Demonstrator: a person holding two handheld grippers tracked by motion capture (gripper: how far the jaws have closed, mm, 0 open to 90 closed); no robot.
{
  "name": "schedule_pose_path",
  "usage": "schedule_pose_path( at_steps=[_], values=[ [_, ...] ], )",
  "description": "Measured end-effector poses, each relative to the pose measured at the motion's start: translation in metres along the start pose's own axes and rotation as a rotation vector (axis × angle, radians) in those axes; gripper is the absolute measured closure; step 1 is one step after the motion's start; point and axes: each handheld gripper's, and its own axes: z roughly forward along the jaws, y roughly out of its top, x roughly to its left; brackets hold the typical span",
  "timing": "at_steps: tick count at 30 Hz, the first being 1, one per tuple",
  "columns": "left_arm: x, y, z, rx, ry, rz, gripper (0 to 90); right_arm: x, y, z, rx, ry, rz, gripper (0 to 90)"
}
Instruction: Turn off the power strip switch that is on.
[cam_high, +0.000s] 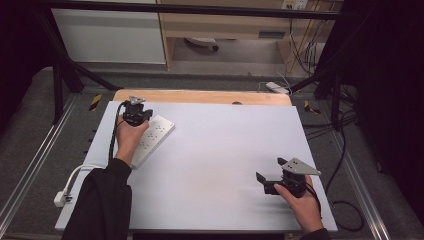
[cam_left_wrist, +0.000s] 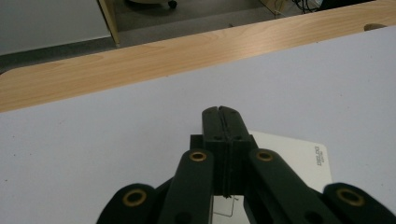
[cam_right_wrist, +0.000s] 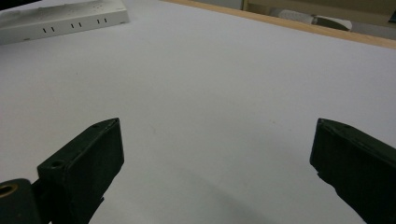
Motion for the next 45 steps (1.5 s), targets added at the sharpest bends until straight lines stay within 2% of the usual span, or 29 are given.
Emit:
schedule_pose_path(
  at_steps=[8, 32, 45],
  values=[
    [0.002, -0.005, 0.006, 0.034, -0.001, -0.008, 89.9, 0.000, 0.000, 0.000, 0.001, 0.001, 0.001, 3.3],
    [-0.002, -0.009, 0.013, 0.071, -0.030, -0.005, 89.9, -0.001, 0.000, -0.001, 0.001, 0.004, 0.009, 3.3],
    [-0.003, -0.010, 0.013, 0.083, -0.028, 0.001, 89.9, -0.001, 0.000, -0.001, 0.003, 0.006, 0.010, 3.3]
  ],
)
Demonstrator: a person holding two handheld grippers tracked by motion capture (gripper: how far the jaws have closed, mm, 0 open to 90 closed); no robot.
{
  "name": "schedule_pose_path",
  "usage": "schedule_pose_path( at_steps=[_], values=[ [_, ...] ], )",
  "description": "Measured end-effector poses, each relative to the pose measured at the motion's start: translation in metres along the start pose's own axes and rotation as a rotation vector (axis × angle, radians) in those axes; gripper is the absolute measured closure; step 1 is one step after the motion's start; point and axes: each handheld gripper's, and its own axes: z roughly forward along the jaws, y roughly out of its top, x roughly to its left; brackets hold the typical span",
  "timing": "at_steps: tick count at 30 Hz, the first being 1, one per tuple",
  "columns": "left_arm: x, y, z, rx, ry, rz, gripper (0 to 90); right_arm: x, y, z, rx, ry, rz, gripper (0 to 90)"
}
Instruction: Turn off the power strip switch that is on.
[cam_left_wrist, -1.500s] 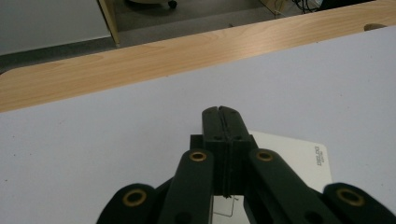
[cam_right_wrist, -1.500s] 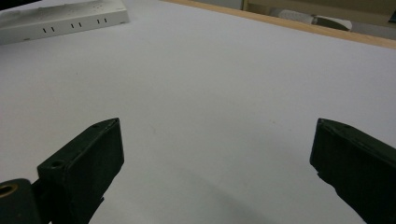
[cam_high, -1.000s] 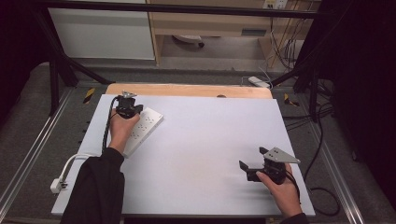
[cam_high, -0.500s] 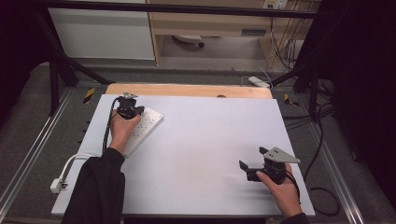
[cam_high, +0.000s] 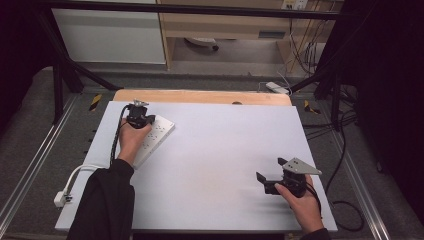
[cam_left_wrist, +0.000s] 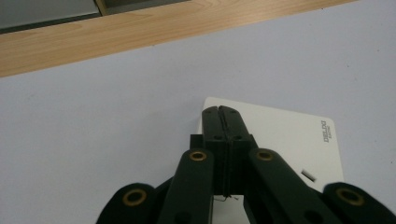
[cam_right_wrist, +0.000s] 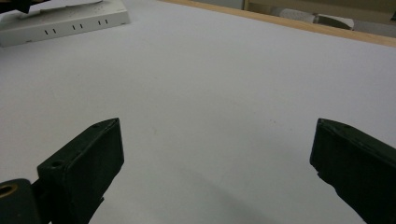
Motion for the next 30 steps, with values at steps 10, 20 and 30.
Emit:
schedule_pose_path(
  at_steps=[10, 20, 30],
  values=[
    [0.0001, -0.0017, 0.0014, 0.013, 0.000, 0.012, 89.9, -0.0001, -0.0001, 0.0002, 0.001, 0.001, 0.000, 3.3],
    [-0.0007, -0.0013, 0.0016, 0.017, 0.003, 0.019, 89.9, -0.0003, -0.0001, 0.0000, 0.002, 0.002, -0.002, 3.3],
    [-0.0013, -0.0007, 0.0018, 0.026, 0.003, 0.032, 90.0, -0.0001, -0.0003, 0.0004, 0.004, 0.004, -0.002, 3.3]
  ],
)
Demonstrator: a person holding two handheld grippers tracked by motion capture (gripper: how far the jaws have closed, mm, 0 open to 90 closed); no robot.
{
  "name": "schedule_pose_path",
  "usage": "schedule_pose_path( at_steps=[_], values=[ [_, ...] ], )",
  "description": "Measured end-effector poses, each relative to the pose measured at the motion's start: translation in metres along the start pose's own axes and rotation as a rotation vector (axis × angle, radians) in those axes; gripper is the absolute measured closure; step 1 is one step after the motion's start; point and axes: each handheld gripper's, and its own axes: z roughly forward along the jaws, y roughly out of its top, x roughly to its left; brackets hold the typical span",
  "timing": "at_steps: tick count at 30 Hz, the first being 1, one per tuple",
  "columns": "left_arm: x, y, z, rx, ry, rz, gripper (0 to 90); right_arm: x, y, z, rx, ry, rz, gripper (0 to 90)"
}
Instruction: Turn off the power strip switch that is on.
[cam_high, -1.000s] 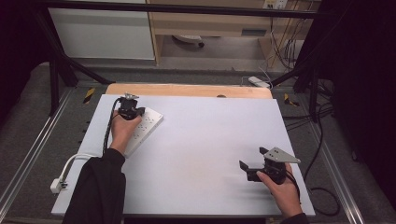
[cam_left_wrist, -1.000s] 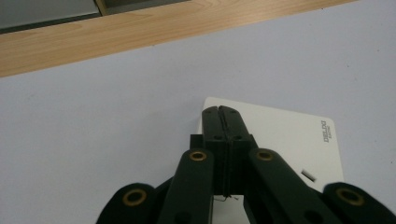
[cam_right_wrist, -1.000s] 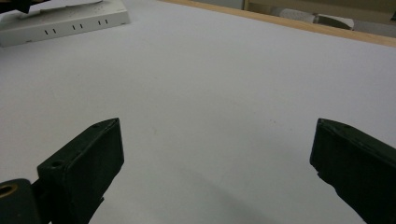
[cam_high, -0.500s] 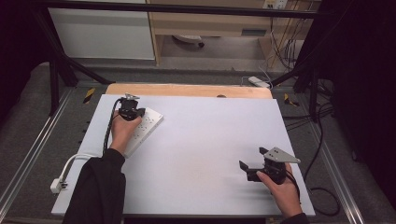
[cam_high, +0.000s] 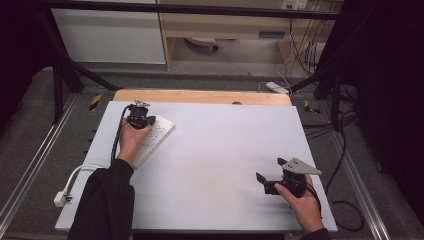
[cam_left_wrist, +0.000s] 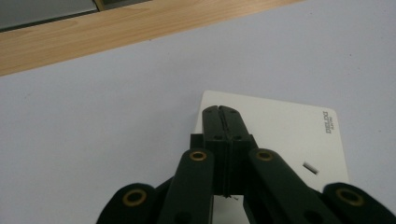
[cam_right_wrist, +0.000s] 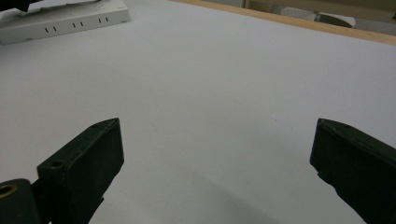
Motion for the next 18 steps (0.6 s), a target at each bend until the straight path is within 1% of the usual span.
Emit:
schedule_pose_path(
  at_steps=[4, 5, 6, 7, 9, 10, 11, 13, 18],
  values=[
    [-0.0006, 0.0001, 0.0017, 0.011, -0.005, 0.008, 90.0, 0.0000, -0.0002, 0.0003, 0.004, 0.000, -0.001, 3.3],
    [-0.0013, -0.0001, 0.0018, 0.009, 0.001, 0.009, 90.0, 0.0001, -0.0002, 0.0004, 0.005, 0.000, 0.000, 3.3],
    [-0.0022, -0.0005, 0.0016, 0.008, 0.014, 0.023, 90.0, -0.0001, -0.0002, 0.0003, 0.004, 0.000, -0.001, 3.3],
    [-0.0030, -0.0008, 0.0019, 0.003, 0.018, 0.029, 90.0, -0.0003, -0.0003, 0.0002, 0.004, 0.000, -0.002, 3.3],
    [-0.0029, -0.0011, 0.0026, -0.008, -0.015, 0.008, 90.0, -0.0005, -0.0003, 0.0001, 0.002, 0.000, 0.002, 3.3],
    [-0.0033, -0.0010, 0.0027, -0.015, -0.022, 0.005, 90.0, -0.0008, -0.0004, 0.0004, 0.004, -0.002, -0.001, 3.3],
    [-0.0039, -0.0003, 0.0022, -0.023, -0.023, 0.009, 90.0, -0.0008, -0.0004, 0.0005, 0.006, -0.001, 0.000, 3.3],
    [-0.0046, 0.0019, 0.0006, -0.047, -0.029, -0.008, 90.0, -0.0005, -0.0002, 0.0010, 0.005, -0.002, 0.002, 3.3],
    [-0.0039, 0.0021, -0.0011, -0.048, -0.023, -0.009, 90.0, -0.0006, -0.0002, 0.0008, 0.004, -0.002, 0.002, 3.3]
  ],
)
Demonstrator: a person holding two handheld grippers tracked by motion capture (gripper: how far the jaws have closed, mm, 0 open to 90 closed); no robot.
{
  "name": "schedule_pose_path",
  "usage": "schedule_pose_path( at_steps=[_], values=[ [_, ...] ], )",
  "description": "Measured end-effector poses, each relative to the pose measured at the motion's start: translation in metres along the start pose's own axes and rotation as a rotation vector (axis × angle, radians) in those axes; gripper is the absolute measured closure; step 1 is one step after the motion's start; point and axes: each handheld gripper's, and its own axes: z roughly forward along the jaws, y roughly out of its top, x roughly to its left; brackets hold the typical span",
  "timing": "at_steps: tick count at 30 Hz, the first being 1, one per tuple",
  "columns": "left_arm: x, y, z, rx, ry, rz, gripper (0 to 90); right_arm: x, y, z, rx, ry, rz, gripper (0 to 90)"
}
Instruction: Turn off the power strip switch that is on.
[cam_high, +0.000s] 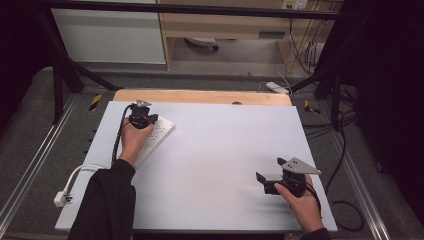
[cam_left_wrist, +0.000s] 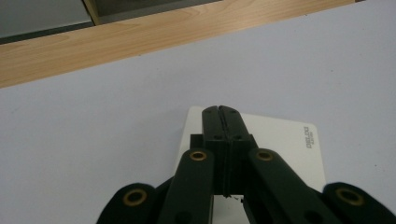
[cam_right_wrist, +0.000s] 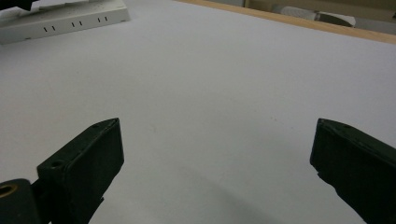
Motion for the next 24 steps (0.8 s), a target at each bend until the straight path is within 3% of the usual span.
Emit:
schedule_pose_path(
  at_steps=[24],
  values=[
    [-0.004, 0.010, -0.020, -0.082, -0.022, -0.024, 90.0, 0.001, 0.001, -0.002, -0.007, -0.002, -0.005, 3.3]
  ],
)
